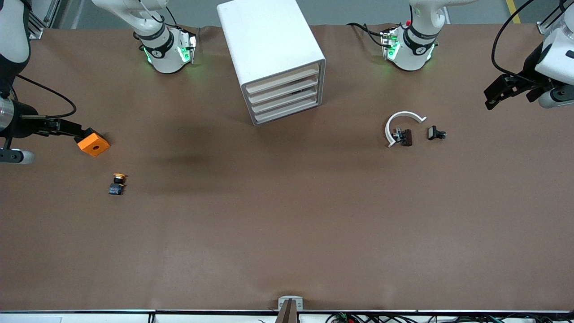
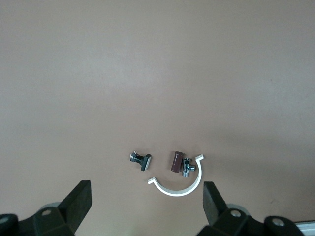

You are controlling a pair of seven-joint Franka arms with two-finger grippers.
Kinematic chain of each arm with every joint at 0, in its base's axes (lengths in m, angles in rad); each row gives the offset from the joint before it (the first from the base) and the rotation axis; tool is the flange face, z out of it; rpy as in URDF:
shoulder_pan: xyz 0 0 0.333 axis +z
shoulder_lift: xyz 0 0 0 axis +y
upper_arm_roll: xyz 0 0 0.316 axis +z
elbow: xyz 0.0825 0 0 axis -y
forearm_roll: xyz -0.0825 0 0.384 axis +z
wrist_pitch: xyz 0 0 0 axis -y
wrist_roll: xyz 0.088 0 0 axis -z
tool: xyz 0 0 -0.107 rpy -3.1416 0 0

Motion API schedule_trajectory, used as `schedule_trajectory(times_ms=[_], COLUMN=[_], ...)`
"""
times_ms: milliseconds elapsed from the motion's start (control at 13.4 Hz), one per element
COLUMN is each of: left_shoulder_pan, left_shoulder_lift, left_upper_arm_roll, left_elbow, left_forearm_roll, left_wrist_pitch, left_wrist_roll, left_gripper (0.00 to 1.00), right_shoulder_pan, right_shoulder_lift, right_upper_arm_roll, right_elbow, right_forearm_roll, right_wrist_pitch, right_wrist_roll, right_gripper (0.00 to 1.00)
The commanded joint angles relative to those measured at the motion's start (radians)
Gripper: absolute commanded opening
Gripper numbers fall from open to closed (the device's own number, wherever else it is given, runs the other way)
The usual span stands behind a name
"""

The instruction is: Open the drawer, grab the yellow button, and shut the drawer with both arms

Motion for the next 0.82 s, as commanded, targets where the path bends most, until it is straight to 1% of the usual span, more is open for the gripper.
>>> schedule_trajectory(times_ms=[0, 298, 522, 745], left_shoulder_pan=[0.011, 0.011, 0.006, 0.005], left_shoulder_lift=[-0.038, -0.033, -0.030, -0.036], left_upper_arm_roll=[-0.004, -0.004, -0.009, -0.010], left_elbow=[-0.024, -0.018, -0.015, -0.024], left_forearm_roll=[-0.036, -0.041, -0.057, -0.059], left_wrist_pitch=[-0.019, -0.021, -0.019, -0.019], left_wrist_roll=[0.027, 0.050, 0.050, 0.052], left_gripper=[1.00, 1.00, 1.00, 1.00], right_shoulder_pan=[-0.003, 0.001, 0.000, 0.001], right_shoulder_lift=[0.000, -0.009, -0.012, -0.045], right_upper_arm_roll=[-0.001, 0.000, 0.002, 0.006], right_elbow=[0.058, 0.072, 0.075, 0.099], right_forearm_roll=[-0.014, -0.013, -0.008, -0.002], right_wrist_pitch=[-0.019, -0.027, -0.064, -0.070], right_wrist_roll=[0.016, 0.018, 0.006, 0.003], right_gripper=[1.00, 1.00, 1.00, 1.00])
